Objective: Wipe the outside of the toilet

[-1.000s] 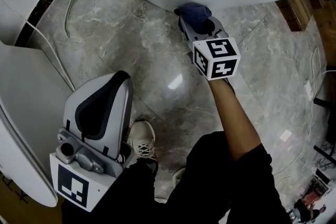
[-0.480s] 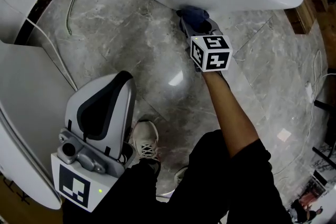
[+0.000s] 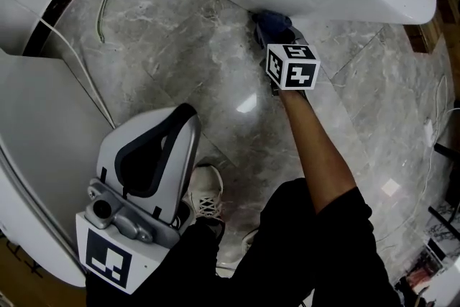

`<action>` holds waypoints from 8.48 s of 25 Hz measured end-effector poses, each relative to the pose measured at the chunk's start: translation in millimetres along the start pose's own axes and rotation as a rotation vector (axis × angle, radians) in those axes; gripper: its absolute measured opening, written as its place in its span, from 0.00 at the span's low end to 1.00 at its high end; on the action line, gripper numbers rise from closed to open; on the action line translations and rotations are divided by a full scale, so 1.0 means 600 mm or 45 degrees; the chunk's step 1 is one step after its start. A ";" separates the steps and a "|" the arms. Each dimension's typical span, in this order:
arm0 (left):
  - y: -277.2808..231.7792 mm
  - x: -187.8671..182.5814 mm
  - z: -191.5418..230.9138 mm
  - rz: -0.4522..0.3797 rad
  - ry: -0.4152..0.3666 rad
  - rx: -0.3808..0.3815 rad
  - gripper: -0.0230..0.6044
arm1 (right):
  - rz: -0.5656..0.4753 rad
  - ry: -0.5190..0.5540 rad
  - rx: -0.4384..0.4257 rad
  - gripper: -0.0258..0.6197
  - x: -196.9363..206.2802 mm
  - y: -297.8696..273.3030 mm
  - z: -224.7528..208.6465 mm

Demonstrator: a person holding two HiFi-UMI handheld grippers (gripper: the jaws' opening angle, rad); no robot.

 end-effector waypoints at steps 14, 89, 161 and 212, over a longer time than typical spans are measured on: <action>-0.002 -0.007 -0.026 0.000 -0.040 0.003 0.05 | 0.013 0.111 -0.059 0.23 0.002 0.027 0.016; 0.012 -0.014 -0.047 -0.033 -0.049 0.016 0.05 | -0.282 -0.184 -0.360 0.23 -0.154 0.151 0.099; 0.049 -0.052 -0.102 -0.069 -0.135 -0.060 0.05 | -0.353 0.301 -0.485 0.23 -0.139 0.275 0.194; 0.173 -0.062 -0.063 0.064 -0.170 -0.376 0.05 | -0.726 -0.037 0.264 0.23 0.044 0.903 -0.147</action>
Point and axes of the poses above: the fingertips, and each gripper's own axes: y backward along the fingers, z to its left, x out of its underside, the point moved 5 cm from there along y, backward along the fingers, and after that the axes turned 7 degrees about z, right-handed, at the moved point
